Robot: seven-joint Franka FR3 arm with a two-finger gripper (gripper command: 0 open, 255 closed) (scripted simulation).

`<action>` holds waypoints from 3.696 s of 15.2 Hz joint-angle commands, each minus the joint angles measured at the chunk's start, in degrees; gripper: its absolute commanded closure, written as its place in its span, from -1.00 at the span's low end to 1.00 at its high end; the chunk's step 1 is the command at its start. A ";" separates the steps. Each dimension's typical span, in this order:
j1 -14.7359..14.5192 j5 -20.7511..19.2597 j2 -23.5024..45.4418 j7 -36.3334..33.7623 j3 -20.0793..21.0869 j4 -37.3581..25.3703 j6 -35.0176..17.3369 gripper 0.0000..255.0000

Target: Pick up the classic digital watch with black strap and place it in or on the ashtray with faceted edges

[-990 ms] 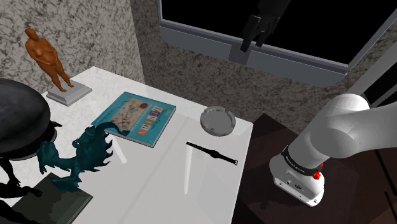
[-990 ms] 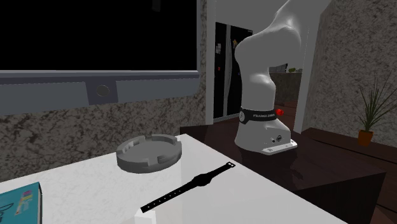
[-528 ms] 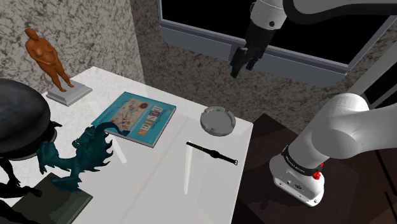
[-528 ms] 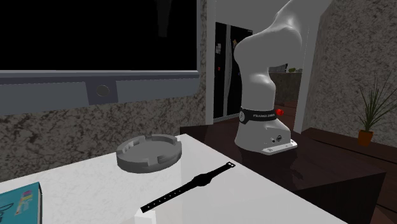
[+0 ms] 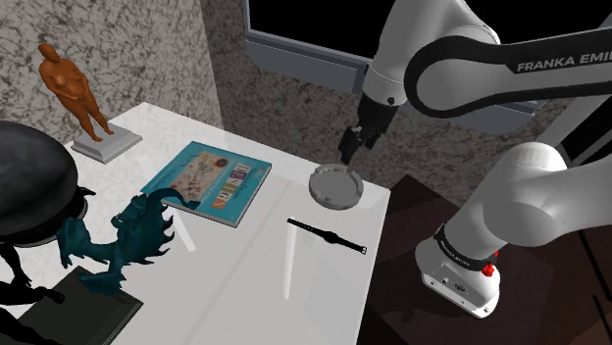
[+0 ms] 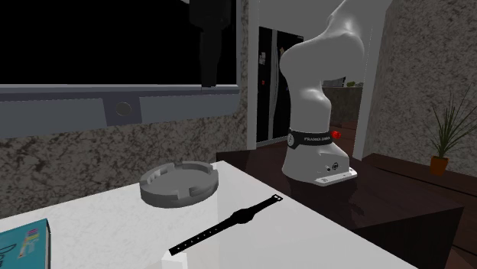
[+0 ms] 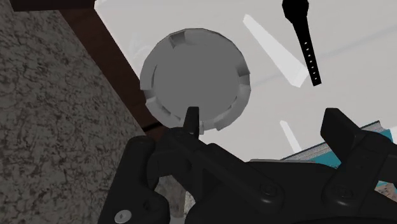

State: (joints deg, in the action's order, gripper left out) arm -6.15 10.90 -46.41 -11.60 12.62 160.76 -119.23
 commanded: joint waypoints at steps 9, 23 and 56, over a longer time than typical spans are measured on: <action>-6.00 7.48 13.92 -7.68 10.52 8.80 -20.80 -1.00; 0.57 -2.20 42.63 -21.41 22.37 9.22 -48.24 -1.00; -8.12 9.90 21.88 -13.01 16.41 8.43 -27.18 1.00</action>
State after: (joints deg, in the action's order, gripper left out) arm -13.96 20.65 -23.04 -24.73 29.39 169.35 -148.12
